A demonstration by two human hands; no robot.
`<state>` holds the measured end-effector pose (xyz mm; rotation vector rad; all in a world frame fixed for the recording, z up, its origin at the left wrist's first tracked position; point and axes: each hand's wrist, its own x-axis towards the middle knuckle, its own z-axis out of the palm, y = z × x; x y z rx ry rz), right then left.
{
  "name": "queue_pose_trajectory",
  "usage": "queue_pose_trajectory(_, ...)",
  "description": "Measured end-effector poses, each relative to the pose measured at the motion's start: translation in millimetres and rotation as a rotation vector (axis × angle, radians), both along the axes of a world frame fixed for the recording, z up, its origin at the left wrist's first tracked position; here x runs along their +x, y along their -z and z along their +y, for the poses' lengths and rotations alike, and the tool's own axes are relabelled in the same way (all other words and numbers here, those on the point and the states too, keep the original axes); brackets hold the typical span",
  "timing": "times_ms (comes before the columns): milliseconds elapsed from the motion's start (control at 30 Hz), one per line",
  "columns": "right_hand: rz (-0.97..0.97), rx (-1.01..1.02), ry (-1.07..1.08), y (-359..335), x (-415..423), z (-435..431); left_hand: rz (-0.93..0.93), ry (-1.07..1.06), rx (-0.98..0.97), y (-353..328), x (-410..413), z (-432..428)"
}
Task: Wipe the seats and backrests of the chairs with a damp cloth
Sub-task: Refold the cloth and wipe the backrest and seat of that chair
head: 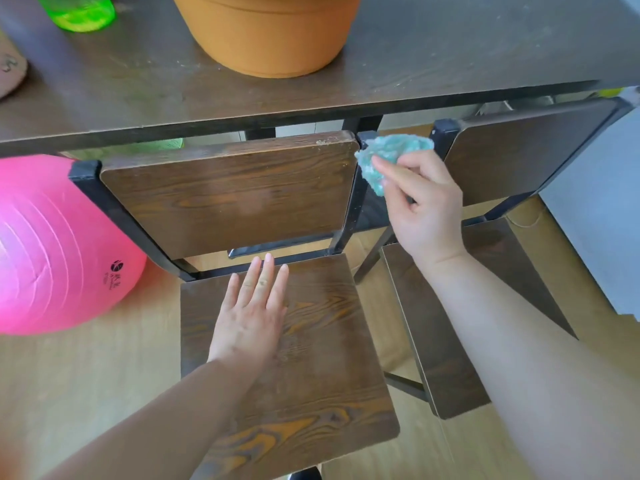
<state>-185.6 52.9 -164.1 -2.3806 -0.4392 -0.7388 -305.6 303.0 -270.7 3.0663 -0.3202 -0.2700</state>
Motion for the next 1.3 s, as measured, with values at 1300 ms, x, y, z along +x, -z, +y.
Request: queue_pose_trajectory(1300,0.876,-0.010,0.262,206.9,-6.2,29.7,0.231,-0.178,0.034,78.9,-12.9,24.3)
